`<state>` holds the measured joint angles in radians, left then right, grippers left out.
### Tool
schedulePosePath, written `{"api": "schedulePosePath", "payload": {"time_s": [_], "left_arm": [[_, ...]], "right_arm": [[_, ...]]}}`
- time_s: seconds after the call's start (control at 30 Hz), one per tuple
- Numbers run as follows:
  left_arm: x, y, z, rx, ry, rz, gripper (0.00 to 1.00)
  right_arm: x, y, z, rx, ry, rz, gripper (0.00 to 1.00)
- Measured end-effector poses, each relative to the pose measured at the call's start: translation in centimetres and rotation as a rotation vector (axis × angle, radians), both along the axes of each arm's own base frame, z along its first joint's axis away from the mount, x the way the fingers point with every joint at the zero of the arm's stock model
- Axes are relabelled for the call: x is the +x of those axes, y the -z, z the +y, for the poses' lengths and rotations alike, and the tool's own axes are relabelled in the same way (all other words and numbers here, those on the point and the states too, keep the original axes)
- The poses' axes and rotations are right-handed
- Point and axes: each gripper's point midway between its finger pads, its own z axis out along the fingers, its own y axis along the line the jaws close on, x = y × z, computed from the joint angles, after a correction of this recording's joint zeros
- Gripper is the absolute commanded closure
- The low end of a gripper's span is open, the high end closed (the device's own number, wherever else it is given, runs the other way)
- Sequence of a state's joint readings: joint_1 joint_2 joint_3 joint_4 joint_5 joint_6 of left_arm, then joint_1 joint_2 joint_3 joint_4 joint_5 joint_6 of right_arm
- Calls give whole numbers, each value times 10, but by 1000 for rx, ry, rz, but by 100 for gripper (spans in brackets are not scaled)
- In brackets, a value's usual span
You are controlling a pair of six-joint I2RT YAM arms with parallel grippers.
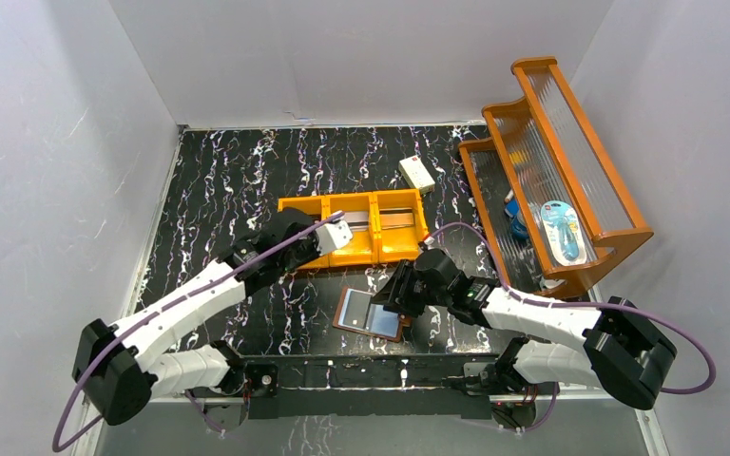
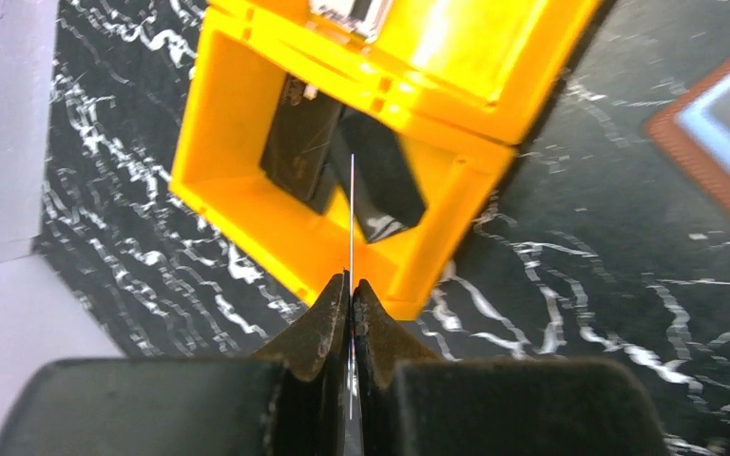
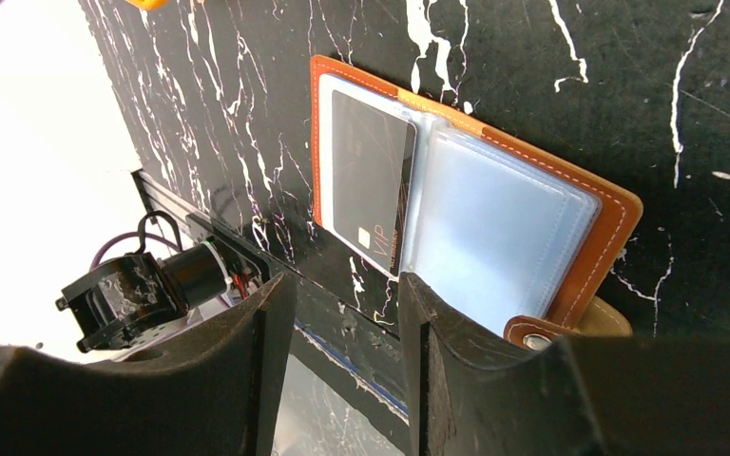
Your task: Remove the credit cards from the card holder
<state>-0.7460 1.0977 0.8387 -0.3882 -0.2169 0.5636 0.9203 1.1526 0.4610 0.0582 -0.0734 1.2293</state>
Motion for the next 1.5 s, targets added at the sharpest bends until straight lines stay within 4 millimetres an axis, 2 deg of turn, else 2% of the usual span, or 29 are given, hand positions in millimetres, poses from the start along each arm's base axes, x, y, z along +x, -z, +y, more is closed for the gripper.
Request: {"api": "schedulePosePath", "payload": {"time_s": [0.2, 0.4, 0.6, 1.07, 1.27, 1.5], "left_arm": [[36, 8, 17, 149, 14, -22, 100], [63, 20, 7, 207, 78, 2, 100], [71, 23, 2, 200, 123, 7, 100], [94, 59, 10, 181, 117, 95, 100], [120, 66, 5, 131, 93, 137, 100], [127, 86, 9, 177, 89, 153, 100]], "right_arm": [[-2, 4, -2, -2, 12, 18, 46], [-8, 19, -9, -24, 30, 65, 46], [-9, 22, -7, -16, 35, 84, 46], [-18, 34, -6, -37, 10, 145, 45], [-20, 35, -7, -40, 4, 154, 45], [-20, 36, -8, -45, 3, 159, 45]]}}
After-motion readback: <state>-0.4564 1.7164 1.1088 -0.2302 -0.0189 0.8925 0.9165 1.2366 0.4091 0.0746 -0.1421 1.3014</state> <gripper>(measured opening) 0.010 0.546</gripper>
